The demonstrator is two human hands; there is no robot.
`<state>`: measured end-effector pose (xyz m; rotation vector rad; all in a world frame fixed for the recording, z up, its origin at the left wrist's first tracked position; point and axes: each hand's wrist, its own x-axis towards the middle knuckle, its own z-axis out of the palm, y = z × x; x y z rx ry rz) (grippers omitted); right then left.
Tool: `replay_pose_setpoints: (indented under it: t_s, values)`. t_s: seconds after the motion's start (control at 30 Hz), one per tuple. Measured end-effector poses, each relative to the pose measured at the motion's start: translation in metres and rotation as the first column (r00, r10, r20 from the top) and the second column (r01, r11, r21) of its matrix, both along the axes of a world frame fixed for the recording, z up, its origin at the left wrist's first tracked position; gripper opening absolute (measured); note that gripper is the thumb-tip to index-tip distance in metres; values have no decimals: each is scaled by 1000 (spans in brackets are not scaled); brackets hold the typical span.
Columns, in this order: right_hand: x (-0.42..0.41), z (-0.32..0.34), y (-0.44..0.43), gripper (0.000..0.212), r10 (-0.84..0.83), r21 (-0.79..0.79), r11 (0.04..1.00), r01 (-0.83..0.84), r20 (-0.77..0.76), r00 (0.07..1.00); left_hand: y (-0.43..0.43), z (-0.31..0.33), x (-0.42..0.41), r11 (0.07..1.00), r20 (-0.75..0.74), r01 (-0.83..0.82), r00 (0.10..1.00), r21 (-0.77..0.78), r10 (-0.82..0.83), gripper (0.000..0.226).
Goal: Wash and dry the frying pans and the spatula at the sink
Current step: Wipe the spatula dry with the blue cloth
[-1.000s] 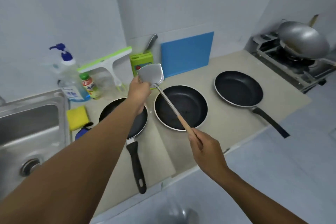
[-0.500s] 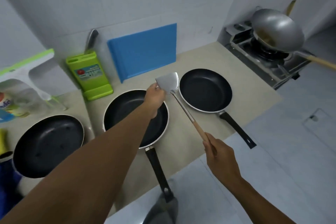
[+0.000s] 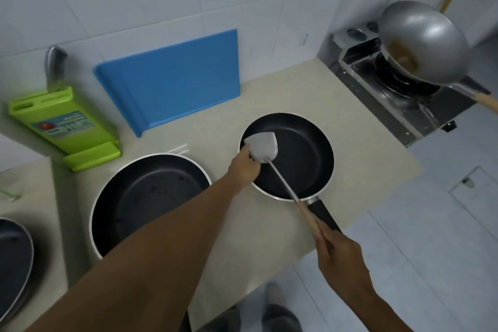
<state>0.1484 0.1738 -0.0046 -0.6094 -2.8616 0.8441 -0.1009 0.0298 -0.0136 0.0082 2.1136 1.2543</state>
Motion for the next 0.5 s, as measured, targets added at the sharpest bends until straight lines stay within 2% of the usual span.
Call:
replay_pose_setpoints:
  t_s: [0.1,0.2,0.5]
  values:
    - [-5,-14,18,47,24,-36,999,-22,48,999,21,-5,1,993,8,70,998,-95,-69,68]
    - [-13,-16,27,35,67,-64,996,-61,98,993,39,-11,0,972,16,126,992,-200,-126,67]
    - [-22,-36,42,38,63,-172,985,-28,197,978,68,-27,4,951,40,169,986,-260,-164,67]
